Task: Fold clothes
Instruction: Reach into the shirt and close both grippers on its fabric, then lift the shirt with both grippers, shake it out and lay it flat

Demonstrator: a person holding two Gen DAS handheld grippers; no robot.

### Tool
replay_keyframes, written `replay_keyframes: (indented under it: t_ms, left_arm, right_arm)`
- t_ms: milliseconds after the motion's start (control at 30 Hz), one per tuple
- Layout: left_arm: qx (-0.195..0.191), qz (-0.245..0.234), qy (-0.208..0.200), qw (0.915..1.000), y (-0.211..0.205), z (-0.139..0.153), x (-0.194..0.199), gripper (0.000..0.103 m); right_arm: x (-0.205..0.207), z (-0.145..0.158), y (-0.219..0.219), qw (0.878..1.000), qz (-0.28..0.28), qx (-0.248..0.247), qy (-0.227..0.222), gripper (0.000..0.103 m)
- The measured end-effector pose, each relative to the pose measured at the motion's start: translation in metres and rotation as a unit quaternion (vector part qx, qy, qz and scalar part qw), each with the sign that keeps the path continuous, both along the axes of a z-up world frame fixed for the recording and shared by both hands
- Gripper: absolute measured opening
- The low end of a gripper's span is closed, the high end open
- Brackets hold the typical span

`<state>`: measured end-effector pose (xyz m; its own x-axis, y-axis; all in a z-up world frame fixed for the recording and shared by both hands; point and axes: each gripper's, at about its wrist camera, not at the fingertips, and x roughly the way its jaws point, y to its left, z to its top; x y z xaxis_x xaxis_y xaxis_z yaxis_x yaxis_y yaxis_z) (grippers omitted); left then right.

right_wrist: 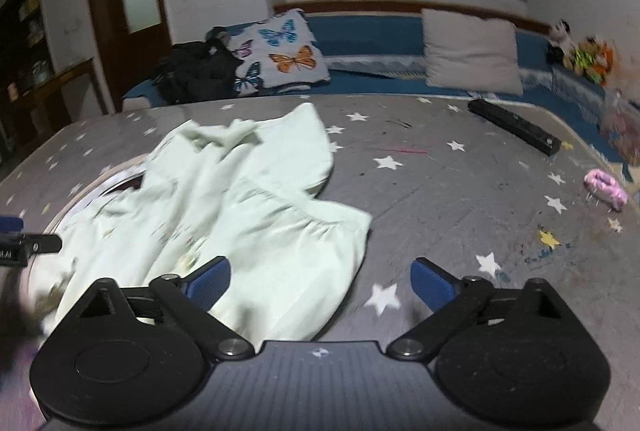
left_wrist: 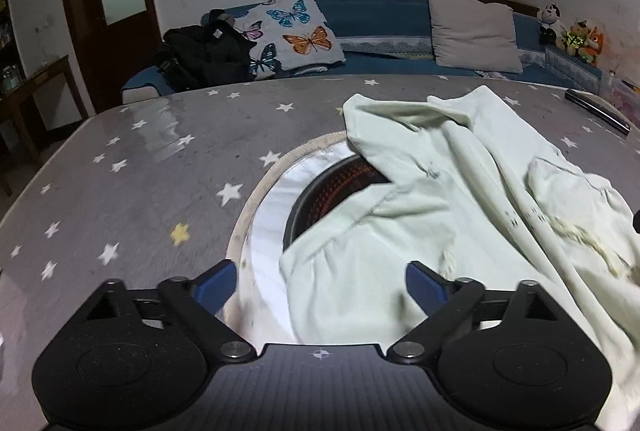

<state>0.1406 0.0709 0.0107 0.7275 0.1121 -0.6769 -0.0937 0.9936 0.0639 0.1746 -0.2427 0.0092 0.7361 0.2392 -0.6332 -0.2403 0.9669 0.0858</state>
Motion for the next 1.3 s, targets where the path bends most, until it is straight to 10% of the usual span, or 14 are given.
replay_keyframes:
  t_ms: [467,633,767,1300]
  left_arm:
    - [-0.010,-0.056,0.024,0.9981,0.000,-0.022,0.053,0.073]
    - [-0.036,-0.079,0.015,0.9961,0.001,-0.021,0.054,0.030]
    - [-0.036,-0.081,0.006,0.9960,-0.002,-0.018,0.047,0.014]
    - [-0.029,0.015,-0.025,0.9992,0.051,0.022,-0.052,0.012]
  right_arm:
    - [0.060,-0.027,-0.006,0.999,-0.015,0.030,0.039,0.058]
    - [0.059,-0.026,-0.006,0.998,-0.010,0.039,0.038,0.027]
    - [0.056,-0.024,-0.011,0.998,-0.018,0.053,0.037,0.010]
    - [-0.018,0.015,-0.085,0.994,-0.101,0.040,-0.018,0.007]
